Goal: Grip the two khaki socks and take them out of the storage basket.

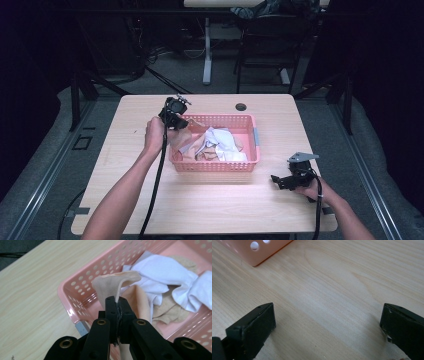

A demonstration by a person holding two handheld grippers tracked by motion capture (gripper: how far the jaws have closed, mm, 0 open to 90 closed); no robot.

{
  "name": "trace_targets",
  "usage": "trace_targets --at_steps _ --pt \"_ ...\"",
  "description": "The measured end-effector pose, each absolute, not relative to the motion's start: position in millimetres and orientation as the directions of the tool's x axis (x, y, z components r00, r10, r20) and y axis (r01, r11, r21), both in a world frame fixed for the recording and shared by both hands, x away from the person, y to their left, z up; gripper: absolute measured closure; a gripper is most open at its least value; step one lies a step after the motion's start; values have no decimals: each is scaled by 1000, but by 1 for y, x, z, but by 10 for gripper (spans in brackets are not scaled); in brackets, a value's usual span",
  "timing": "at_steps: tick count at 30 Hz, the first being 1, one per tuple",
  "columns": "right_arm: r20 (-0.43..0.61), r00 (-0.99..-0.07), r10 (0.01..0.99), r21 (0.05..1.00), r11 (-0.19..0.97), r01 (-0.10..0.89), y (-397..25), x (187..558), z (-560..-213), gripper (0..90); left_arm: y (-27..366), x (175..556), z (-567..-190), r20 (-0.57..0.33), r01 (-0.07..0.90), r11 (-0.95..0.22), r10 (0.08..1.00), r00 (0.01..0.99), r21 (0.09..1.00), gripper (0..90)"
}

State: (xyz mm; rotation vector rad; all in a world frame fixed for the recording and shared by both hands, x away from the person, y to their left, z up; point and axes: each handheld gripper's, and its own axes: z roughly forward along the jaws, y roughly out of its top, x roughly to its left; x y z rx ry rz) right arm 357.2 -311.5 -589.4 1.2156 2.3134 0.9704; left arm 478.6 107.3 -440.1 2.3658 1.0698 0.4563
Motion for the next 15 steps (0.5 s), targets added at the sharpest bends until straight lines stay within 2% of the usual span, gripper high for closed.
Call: trace_targets --at_steps 15 --pt "7 -570 822 711 396 581 -311 357 -589 0 113 468 -403 95 545 -553 752 652 630 882"
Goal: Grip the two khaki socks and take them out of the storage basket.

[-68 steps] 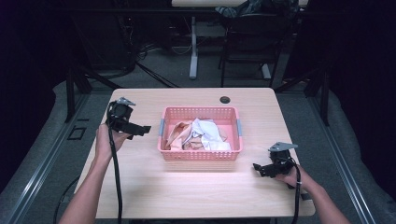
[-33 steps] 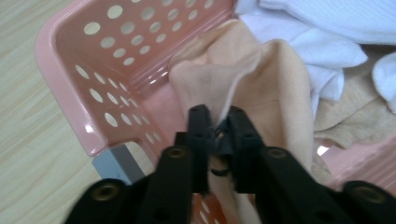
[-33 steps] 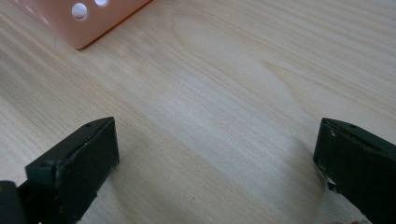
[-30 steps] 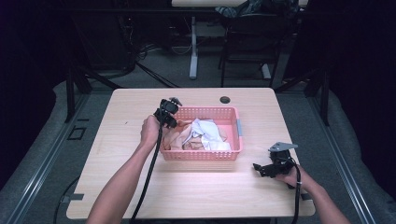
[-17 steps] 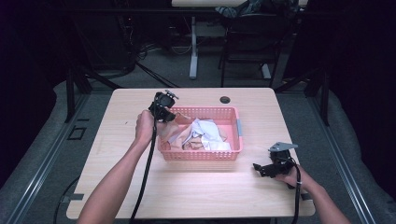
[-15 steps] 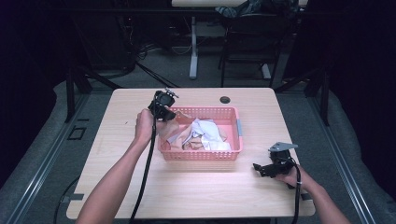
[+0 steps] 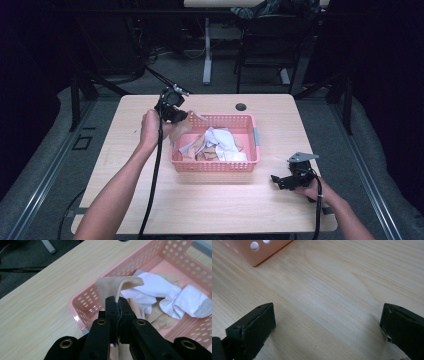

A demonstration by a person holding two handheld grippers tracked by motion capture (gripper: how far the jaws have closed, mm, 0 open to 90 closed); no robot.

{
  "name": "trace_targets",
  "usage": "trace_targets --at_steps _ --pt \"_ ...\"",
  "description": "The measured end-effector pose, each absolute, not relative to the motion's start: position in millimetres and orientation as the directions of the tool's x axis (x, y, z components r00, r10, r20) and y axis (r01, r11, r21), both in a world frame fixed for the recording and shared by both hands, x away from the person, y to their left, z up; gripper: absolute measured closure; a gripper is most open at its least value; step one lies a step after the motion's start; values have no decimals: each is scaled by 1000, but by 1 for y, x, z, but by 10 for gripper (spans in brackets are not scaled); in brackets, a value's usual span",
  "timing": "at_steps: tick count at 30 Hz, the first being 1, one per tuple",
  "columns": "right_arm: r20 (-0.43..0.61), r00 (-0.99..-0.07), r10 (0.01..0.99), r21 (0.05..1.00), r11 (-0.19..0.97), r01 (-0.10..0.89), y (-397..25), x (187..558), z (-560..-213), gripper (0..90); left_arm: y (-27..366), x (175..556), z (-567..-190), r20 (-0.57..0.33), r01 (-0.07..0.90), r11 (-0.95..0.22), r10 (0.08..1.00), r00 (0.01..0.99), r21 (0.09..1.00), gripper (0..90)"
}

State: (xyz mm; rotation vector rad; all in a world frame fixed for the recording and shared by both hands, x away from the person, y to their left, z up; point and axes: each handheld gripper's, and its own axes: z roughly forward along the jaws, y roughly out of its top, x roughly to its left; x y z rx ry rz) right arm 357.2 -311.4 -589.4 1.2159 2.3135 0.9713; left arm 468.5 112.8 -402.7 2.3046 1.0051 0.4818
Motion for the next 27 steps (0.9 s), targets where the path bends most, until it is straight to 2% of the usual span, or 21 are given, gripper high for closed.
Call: trace_targets --at_steps 12,27 --pt "8 -569 822 710 396 582 -311 357 -589 0 124 452 -371 102 482 -533 737 668 696 882" --pt "8 -569 822 710 396 582 -311 357 -589 0 179 444 -357 40 517 -435 792 609 737 882"
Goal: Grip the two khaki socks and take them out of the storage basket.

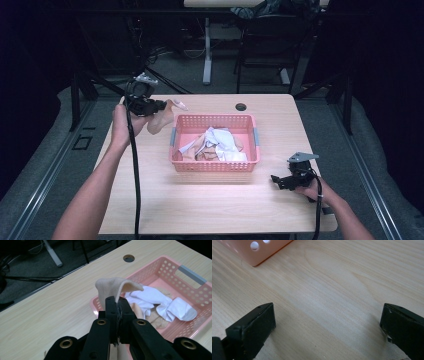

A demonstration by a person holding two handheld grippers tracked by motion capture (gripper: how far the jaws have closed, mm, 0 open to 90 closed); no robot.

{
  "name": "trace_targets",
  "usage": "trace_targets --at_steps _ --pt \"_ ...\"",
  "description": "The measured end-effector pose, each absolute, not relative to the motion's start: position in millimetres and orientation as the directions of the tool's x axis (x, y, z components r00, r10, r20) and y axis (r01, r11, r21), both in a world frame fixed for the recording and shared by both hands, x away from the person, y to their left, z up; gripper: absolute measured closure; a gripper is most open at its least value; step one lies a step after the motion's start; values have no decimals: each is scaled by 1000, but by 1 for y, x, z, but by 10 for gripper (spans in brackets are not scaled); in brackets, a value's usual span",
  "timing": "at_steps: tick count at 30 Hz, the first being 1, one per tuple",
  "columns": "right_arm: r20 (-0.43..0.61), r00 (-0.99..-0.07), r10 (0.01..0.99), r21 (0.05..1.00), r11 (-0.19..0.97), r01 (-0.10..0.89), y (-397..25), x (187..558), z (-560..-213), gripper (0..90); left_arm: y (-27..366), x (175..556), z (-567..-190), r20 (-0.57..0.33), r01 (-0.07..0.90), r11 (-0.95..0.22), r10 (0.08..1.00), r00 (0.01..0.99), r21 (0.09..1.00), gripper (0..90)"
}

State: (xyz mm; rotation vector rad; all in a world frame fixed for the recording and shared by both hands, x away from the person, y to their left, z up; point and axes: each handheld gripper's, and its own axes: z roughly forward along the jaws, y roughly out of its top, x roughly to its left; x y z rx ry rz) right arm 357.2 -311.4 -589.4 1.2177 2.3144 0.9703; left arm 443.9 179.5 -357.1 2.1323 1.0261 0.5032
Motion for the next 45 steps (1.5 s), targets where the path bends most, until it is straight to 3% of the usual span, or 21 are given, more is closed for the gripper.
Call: trace_targets --at_steps 21,45 --pt "4 -568 823 709 399 582 -311 357 -589 0 258 427 -366 5 578 -328 873 488 747 882" --pt "7 -569 822 710 397 582 -311 357 -589 0 301 436 -427 -65 704 -248 920 386 665 882"
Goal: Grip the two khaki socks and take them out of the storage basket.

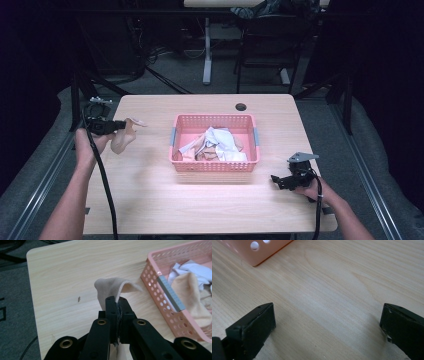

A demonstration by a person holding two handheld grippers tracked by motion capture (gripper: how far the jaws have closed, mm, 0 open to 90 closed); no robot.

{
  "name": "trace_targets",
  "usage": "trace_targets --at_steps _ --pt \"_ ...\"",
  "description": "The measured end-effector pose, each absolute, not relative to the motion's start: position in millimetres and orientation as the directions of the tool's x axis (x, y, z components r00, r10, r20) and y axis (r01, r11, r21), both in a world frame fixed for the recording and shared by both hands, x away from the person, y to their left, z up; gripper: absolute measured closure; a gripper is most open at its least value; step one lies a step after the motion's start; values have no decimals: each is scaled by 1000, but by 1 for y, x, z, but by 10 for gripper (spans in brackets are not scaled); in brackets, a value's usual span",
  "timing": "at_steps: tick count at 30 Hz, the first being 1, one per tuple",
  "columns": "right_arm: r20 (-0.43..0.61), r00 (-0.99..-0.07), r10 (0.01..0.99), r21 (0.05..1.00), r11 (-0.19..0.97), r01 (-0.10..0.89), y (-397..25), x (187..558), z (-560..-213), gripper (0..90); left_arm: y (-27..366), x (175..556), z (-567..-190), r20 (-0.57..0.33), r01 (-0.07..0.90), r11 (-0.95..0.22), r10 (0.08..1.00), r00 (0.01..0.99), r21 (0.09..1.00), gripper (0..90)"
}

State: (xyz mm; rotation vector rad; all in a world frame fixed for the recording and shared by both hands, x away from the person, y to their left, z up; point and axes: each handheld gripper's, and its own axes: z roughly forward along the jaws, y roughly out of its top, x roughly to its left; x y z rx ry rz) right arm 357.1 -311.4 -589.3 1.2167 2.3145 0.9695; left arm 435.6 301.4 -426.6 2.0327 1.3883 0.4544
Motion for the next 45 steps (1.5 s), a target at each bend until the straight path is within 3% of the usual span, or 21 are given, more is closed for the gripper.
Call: trace_targets --at_steps 30,34,36,37,38,39,45 --pt "6 -570 822 711 397 580 -311 357 -589 0 302 454 -534 -190 846 -176 933 307 503 857" --pt "6 -570 822 711 397 580 -311 357 -589 0 305 451 -533 -217 845 -173 923 319 506 711" --pt "6 -570 822 711 397 580 -311 357 -589 0 306 449 -528 -216 843 -169 924 316 511 583" --pt "6 -570 822 711 397 580 -311 357 -589 0 307 448 -524 -214 840 -168 924 316 516 477" --pt "6 -570 822 711 397 580 -311 357 -589 0 307 447 -520 -206 836 -170 926 317 521 477" --pt "6 -570 822 711 397 580 -311 357 -589 0 307 446 -517 -195 831 -173 928 317 529 388" --pt "5 -569 822 711 397 581 -311 357 -589 0 307 439 -490 -182 795 -169 926 330 582 234"
